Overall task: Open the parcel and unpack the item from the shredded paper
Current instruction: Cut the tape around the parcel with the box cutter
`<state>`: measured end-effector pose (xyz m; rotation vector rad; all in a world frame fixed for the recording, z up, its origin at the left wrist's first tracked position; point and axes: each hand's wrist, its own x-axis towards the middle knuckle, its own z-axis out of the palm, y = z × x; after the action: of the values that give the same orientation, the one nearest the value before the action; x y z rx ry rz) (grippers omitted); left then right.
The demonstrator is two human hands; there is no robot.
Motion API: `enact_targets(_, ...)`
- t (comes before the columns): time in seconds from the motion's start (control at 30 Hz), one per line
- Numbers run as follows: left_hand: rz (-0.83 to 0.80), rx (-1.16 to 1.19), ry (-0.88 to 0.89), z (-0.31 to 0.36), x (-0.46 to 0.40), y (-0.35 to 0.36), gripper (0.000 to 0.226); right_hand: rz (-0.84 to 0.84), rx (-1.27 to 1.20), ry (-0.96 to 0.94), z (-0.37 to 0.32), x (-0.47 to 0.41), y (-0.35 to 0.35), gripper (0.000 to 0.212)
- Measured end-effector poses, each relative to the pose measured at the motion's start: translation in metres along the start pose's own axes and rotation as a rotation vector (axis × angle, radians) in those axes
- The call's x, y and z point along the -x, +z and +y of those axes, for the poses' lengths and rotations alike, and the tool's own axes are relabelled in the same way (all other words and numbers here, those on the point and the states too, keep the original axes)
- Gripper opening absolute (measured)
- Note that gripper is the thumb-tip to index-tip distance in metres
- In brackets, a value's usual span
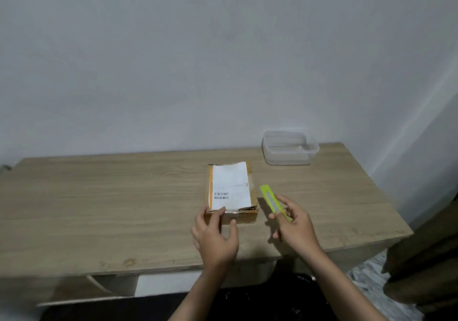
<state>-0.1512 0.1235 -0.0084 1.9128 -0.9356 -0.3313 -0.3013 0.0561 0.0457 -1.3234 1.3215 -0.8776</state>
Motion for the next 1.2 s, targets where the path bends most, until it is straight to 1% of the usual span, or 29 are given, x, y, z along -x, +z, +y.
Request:
enact_targets(0.07,-0.057,-0.097,-0.006,0.006,0.008,0.017,0.057,-0.009,0.0,-0.001,0.0,-0.004,-0.003,0.039)
enact_targets(0.13,-0.099,-0.113,-0.033,0.011,0.008,0.028,0.075,-0.017,-0.002,-0.005,0.0,-0.008,-0.006,0.039)
enact_targets(0.2,-0.096,-0.065,-0.063,0.014,-0.002,0.032,0.081,-0.029,-0.002,-0.002,0.001,-0.013,-0.009,0.039)
enact_targets(0.33,-0.068,-0.027,-0.09,0.012,-0.035,0.019,0.07,-0.055,-0.01,0.011,0.005,-0.024,-0.01,0.039)
enact_targets(0.5,-0.202,-0.024,-0.027,-0.01,-0.072,-0.002,0.073,-0.088,-0.078,0.031,0.003,-0.042,-0.008,0.042)
enact_targets(0.6,-0.232,-0.071,-0.019,-0.013,-0.081,-0.011,0.062,-0.106,-0.158,0.051,-0.001,-0.053,-0.007,0.042)
enact_targets(0.67,-0.207,-0.106,-0.06,-0.015,-0.085,-0.015,0.053,-0.11,-0.178,0.059,-0.001,-0.062,-0.006,0.042)
enact_targets(0.73,-0.174,-0.087,-0.075,-0.02,-0.089,-0.018,0.049,-0.104,-0.183,0.06,0.001,-0.072,-0.005,0.043)
enact_targets(0.87,-0.124,0.122,-0.093,-0.028,-0.092,-0.015,0.046,-0.098,-0.243,0.096,0.008,-0.098,0.003,0.049)
enact_targets(0.97,-0.084,0.192,-0.102,-0.035,-0.089,-0.006,0.043,-0.049,-0.176,0.064,0.015,-0.123,0.013,0.043)
enact_targets(1.0,-0.06,0.177,-0.111,-0.036,-0.087,-0.003,0.041,-0.024,-0.128,0.038,0.015,-0.13,0.016,0.042)
enact_targets(1.1,0.028,0.086,-0.105,-0.036,-0.082,0.005,0.044,0.044,0.003,-0.019,0.012,-0.152,0.025,0.028)
enact_targets(1.17,0.068,0.043,-0.087,-0.033,-0.08,0.008,0.048,0.048,0.046,-0.032,0.01,-0.165,0.032,0.023)
enact_targets(1.2,0.075,0.034,-0.076,-0.033,-0.081,0.009,0.05,0.037,0.081,-0.03,0.008,-0.171,0.035,0.025)
